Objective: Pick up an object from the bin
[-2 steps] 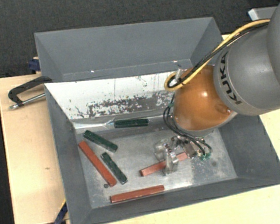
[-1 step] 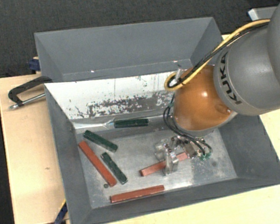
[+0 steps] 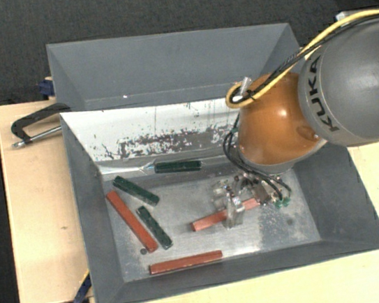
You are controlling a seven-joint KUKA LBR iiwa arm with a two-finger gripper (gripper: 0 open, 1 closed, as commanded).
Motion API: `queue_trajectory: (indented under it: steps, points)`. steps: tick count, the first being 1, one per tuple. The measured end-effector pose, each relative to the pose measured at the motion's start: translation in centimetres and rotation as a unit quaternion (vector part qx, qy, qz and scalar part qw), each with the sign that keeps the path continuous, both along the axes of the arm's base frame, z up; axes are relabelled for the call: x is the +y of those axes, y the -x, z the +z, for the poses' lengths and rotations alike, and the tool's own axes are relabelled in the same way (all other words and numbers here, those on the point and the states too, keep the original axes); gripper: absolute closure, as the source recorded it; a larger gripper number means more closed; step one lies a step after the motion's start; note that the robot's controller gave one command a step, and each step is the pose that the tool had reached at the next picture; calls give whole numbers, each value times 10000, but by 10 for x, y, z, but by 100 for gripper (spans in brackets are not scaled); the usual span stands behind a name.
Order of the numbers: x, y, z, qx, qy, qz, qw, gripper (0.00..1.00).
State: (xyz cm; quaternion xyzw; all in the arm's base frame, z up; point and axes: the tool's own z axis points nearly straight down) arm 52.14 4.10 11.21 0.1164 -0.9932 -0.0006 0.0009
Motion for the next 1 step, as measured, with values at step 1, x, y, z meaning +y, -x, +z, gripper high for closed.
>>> queue_trajectory:
  steps: [1]
  points:
    - [-4, 7, 139, -33, -2, -60, 10000, 100]
